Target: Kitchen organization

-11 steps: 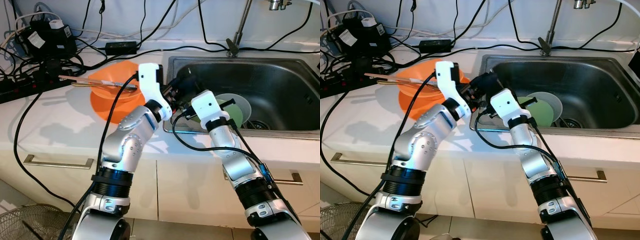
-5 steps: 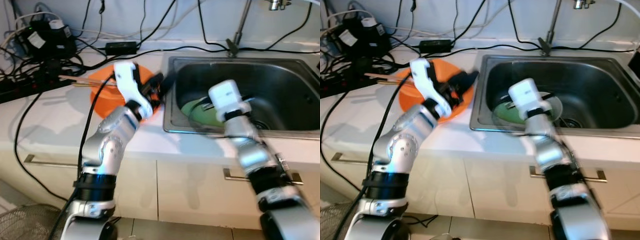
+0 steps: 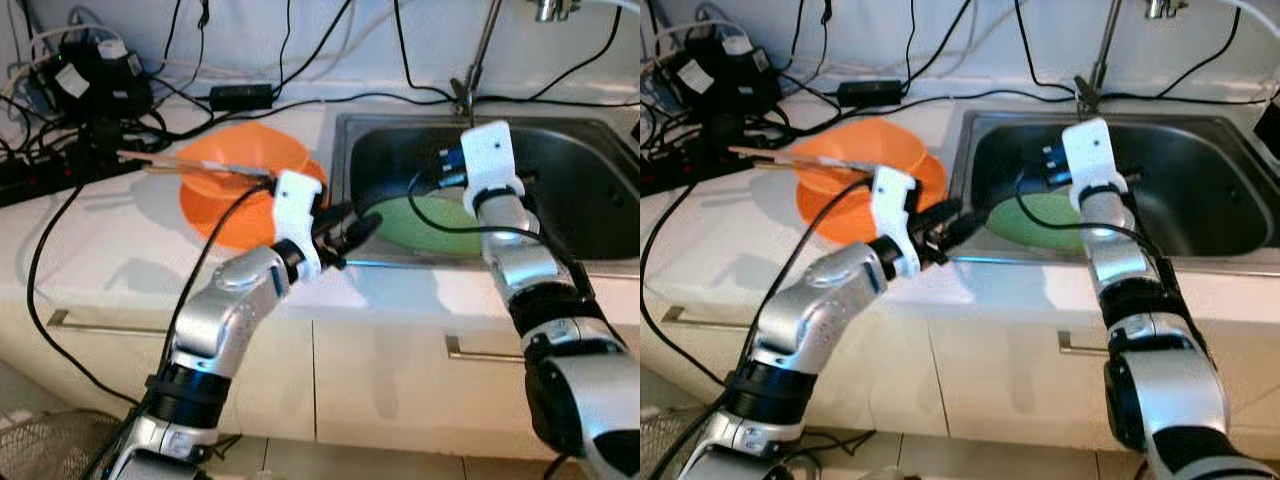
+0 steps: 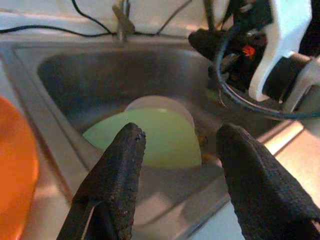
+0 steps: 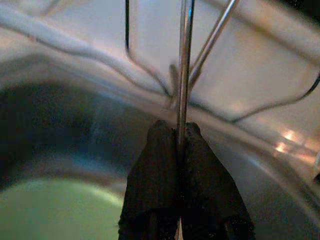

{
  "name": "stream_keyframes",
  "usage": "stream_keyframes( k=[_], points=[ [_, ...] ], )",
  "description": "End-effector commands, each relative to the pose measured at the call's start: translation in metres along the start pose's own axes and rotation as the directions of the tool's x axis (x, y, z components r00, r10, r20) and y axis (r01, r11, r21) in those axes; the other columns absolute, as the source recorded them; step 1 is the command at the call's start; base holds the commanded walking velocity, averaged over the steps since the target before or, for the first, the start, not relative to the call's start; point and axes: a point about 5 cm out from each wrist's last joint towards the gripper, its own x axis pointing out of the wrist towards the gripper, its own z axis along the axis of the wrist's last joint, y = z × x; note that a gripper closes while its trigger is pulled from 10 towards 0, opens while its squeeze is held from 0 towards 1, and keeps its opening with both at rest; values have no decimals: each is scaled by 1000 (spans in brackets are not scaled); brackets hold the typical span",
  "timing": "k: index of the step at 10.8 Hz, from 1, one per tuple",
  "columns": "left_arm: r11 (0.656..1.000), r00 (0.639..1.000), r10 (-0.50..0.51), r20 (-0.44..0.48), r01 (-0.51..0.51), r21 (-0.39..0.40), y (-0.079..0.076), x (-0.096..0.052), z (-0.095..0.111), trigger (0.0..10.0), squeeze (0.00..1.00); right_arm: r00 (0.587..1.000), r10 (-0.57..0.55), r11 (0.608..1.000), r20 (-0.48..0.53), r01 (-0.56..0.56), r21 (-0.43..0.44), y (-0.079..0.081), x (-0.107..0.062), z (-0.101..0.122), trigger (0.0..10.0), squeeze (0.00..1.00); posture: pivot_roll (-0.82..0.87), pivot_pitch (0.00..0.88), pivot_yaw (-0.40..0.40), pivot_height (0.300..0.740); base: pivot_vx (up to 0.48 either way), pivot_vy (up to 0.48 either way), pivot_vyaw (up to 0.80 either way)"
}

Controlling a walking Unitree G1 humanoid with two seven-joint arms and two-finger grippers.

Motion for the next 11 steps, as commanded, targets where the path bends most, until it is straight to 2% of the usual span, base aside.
stream_keyframes(
  k=[1,3,6,7,9,10,11],
  points=[
    [1000,999,-7,-31,8,24,0,0,-6,10000,0,999,2,999,-33,-1,41,-5,4,4,10000,0,78,0,46,740,0,0,0],
    [997,998,-13,-66,18,76,-5,4,-9,10000,0,988,78,994,-131,-66,93,2,6,-4,10000,0,87,0,34,740,0,0,0],
    [992,993,-27,-115,41,120,-11,7,-17,10000,0,979,107,985,-174,-81,151,7,6,-8,10000,0,95,0,27,740,0,0,0],
    [981,985,-51,-163,80,175,-15,9,-21,10000,0,974,118,982,-192,-85,170,10,5,-11,10000,0,107,0,21,740,0,0,0],
    [973,984,-55,-172,91,210,-19,13,-25,10000,0,969,138,980,-204,-105,167,16,3,-16,10000,0,118,0,17,740,0,0,0],
    [967,979,-83,-188,125,224,-29,14,-26,10000,0,959,166,977,-231,-129,168,24,0,-23,10000,0,121,0,18,740,0,0,0],
    [967,976,-88,-200,132,219,-31,14,-27,10000,0,951,186,975,-246,-148,164,30,-3,-27,10000,0,128,0,17,740,0,0,0]
  ],
)
